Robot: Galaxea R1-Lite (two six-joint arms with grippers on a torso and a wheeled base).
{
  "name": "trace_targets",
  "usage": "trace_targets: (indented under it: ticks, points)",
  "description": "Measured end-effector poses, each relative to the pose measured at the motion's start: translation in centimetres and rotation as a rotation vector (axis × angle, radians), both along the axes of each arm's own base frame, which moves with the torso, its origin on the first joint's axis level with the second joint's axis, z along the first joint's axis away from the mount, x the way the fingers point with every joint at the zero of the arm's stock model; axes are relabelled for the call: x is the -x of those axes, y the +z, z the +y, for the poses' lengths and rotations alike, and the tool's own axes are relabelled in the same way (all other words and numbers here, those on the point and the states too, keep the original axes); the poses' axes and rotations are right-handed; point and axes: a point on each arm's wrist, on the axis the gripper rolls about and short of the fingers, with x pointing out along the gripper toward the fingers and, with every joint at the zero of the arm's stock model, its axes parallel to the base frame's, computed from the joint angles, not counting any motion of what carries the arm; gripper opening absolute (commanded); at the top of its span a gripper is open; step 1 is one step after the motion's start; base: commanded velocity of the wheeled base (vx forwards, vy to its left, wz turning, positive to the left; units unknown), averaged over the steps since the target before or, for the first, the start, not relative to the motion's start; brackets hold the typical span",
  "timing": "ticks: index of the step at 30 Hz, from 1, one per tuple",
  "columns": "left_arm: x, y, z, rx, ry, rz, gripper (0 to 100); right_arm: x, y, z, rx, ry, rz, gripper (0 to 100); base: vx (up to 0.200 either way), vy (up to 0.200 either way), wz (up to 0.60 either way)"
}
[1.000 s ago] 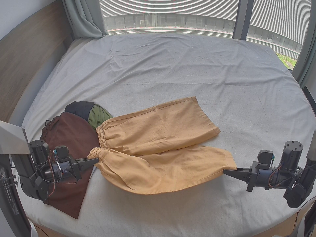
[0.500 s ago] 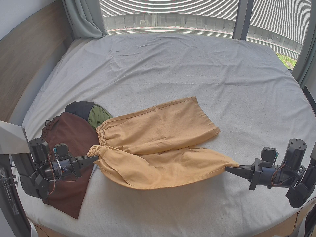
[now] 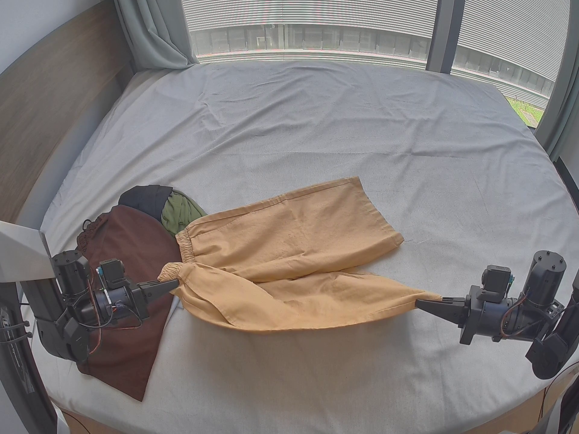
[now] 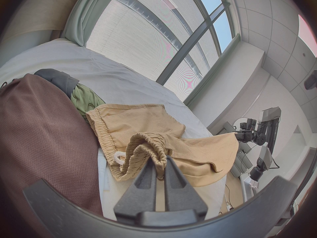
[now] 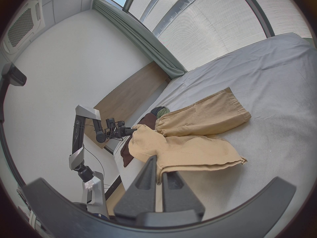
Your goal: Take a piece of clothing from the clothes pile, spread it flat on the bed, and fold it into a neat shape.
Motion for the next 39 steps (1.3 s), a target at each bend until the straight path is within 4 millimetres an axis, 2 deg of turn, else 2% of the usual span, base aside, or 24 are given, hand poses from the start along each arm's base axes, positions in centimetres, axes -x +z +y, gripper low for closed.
trace_targets:
  ticks: [19, 31, 39]
  points:
    - [-0.7, 0.5, 0.3, 0.002, 0.045, -0.018, 0, -0.4, 1.0, 0.1, -0.026, 0.001, -0.032, 0, 0.0, 0.0, 0.0]
    - [-1.1, 0.7, 0.7, 0.006, 0.091, -0.021, 0, -2.3, 2.4, 0.6, -0.088, -0.024, -0.059, 0, 0.0, 0.0, 0.0]
    - [-1.5, 0.9, 1.0, 0.026, 0.122, -0.014, 0, -4.5, 2.9, 1.2, -0.113, -0.069, -0.091, 0, 0.0, 0.0, 0.0]
